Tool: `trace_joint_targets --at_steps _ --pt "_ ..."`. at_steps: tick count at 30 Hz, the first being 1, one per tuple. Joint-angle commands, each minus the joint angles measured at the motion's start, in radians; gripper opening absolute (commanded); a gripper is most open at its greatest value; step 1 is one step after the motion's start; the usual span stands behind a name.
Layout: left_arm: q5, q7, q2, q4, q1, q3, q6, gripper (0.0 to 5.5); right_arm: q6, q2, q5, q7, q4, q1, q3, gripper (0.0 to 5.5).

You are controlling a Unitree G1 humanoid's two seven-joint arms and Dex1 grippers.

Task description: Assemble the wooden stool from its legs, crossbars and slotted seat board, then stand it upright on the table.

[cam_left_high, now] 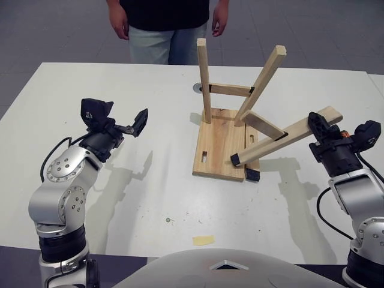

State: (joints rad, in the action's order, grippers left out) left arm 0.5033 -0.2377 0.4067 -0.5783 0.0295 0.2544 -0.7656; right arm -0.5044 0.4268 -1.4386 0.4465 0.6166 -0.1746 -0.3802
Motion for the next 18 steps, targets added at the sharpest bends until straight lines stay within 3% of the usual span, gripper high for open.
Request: trace_joint_targets --at_steps 1,7,18 --pt "-0.027 0.007 -0.001 -0.011 0.001 -0.043 0.009 5.40 -0.034 0.040 0.181 0.002 0.006 -0.007 0.059 1.01" --pt "-0.048 0.002 0.020 0.036 0.054 -0.067 0.012 5.40 -0.011 0.097 0.428 -0.123 0.013 -0.007 0.112 1.02" --pt "-0.097 0.015 -0.067 0.022 0.020 -0.222 0.043 5.40 0.103 0.055 0.717 -0.395 -0.089 -0.023 0.264 1.02"
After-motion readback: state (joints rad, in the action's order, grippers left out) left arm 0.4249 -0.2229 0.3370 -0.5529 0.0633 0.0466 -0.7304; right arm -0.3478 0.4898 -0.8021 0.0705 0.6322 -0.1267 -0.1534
